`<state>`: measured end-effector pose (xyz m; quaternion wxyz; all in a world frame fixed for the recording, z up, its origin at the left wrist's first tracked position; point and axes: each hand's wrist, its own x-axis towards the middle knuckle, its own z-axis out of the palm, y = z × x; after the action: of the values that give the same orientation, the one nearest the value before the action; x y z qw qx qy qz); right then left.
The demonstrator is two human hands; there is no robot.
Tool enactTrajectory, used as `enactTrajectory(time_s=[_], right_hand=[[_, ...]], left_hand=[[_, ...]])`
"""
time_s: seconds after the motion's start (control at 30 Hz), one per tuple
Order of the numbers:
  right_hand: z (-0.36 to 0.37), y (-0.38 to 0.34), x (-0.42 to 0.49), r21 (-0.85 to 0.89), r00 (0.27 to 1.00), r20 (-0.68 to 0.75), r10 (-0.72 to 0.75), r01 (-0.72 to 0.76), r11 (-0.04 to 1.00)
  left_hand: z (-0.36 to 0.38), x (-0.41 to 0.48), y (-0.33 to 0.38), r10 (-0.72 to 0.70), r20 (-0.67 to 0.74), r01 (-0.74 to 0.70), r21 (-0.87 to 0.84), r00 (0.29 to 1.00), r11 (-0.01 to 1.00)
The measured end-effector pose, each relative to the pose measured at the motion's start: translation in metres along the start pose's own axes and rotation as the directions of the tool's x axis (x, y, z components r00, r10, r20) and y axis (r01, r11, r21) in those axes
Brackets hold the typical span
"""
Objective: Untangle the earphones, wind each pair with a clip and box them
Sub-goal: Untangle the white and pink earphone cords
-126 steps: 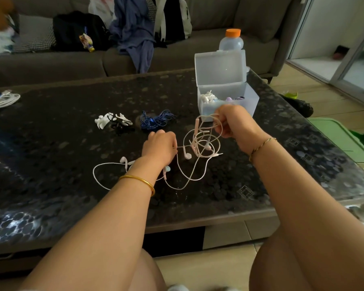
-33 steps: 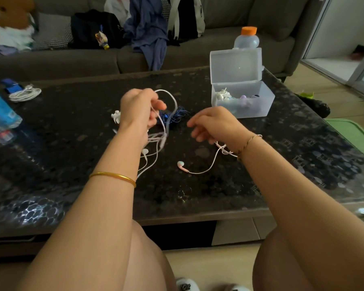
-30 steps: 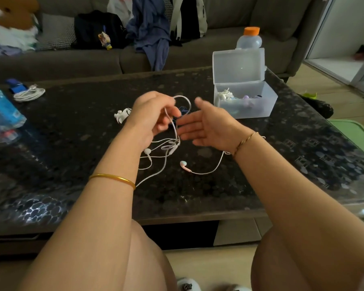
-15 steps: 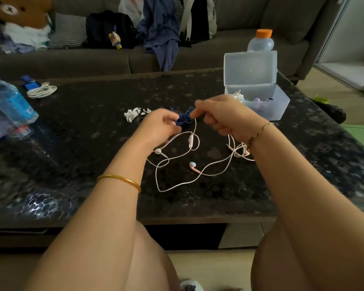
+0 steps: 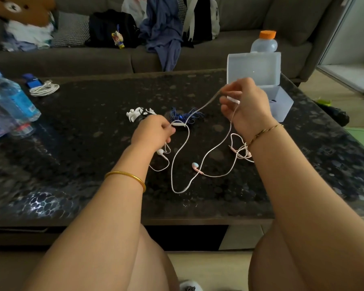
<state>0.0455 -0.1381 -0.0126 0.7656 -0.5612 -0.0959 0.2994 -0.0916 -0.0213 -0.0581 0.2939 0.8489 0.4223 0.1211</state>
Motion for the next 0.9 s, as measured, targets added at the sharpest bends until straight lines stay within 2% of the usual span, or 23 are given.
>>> enactTrajectory(time_s=[0.07, 0.13, 0.23, 0.3, 0.37, 0.43, 0.5, 0.57, 0.6, 0.63, 0.7, 0.73, 0.77, 0.8, 0.83, 0.9], right_hand=[[-0.003, 0.001, 0.002, 0.165, 0.997, -0.008, 0.077, -0.075, 0.983], [-0.003, 0.003, 0.004, 0.202, 0.993, -0.058, 0.104, -0.09, 0.975], [0.003, 0.009, 0.006, 0.112, 0.978, -0.197, 0.062, -0.04, 0.993], [0.006, 0.016, 0.009, 0.02, 0.974, -0.225, 0.01, -0.006, 1.0], [0.01, 0.023, 0.01, -0.064, 0.988, -0.154, -0.008, -0.001, 0.998], [0.014, 0.025, 0.008, -0.221, 0.996, -0.06, 0.059, -0.071, 0.973], [0.019, 0.025, 0.003, -0.408, 0.991, 0.046, 0.128, -0.099, 0.908], [0.025, 0.025, -0.002, -0.542, 0.972, 0.171, 0.16, -0.043, 0.839], [0.029, 0.027, -0.005, -0.614, 0.961, 0.218, 0.17, 0.0, 0.789], [0.032, 0.031, -0.007, -0.717, 0.956, 0.248, 0.156, 0.073, 0.693], [0.036, 0.041, -0.006, -0.908, 0.957, 0.287, 0.049, 0.255, 0.332], [0.037, 0.044, -0.005, -0.932, 0.95, 0.31, -0.045, 0.313, 0.18], [0.04, 0.046, -0.006, -0.924, 0.932, 0.338, -0.128, 0.355, 0.145], [0.043, 0.046, -0.008, -0.886, 0.905, 0.383, -0.185, 0.417, 0.205], [0.045, 0.046, -0.01, -0.813, 0.868, 0.443, -0.222, 0.494, 0.309], [0.051, 0.042, -0.018, -0.653, 0.799, 0.552, -0.239, 0.593, 0.471]], left_hand=[[-0.003, 0.001, -0.006, -0.079, -0.043, 0.078, -0.024, 0.996, 0.997], [-0.005, 0.003, -0.013, -0.174, -0.103, 0.166, -0.079, 0.979, 0.983], [-0.008, 0.008, -0.019, -0.251, -0.126, 0.237, -0.114, 0.96, 0.965], [-0.011, 0.01, -0.019, -0.263, -0.104, 0.246, -0.156, 0.959, 0.957], [-0.017, 0.012, -0.022, -0.305, -0.131, 0.282, -0.169, 0.943, 0.944], [-0.023, 0.008, -0.024, -0.309, -0.227, 0.304, -0.059, 0.924, 0.951], [-0.028, 0.004, -0.022, -0.23, -0.33, 0.28, 0.113, 0.916, 0.953], [-0.036, -0.007, -0.012, -0.178, -0.383, 0.247, 0.138, 0.907, 0.959], [-0.039, -0.013, -0.005, -0.174, -0.383, 0.226, 0.095, 0.907, 0.969], [-0.043, -0.016, 0.0, -0.182, -0.373, 0.207, 0.026, 0.91, 0.978], [-0.048, -0.022, 0.008, -0.235, -0.329, 0.197, -0.145, 0.915, 0.97], [-0.05, -0.024, 0.012, -0.279, -0.298, 0.219, -0.22, 0.913, 0.951], [-0.051, -0.026, 0.014, -0.334, -0.26, 0.26, -0.282, 0.906, 0.924], [-0.053, -0.027, 0.017, -0.386, -0.206, 0.307, -0.333, 0.899, 0.892], [-0.054, -0.027, 0.018, -0.426, -0.142, 0.349, -0.378, 0.894, 0.858], [-0.058, -0.027, 0.018, -0.44, -0.002, 0.388, -0.469, 0.898, 0.794]])
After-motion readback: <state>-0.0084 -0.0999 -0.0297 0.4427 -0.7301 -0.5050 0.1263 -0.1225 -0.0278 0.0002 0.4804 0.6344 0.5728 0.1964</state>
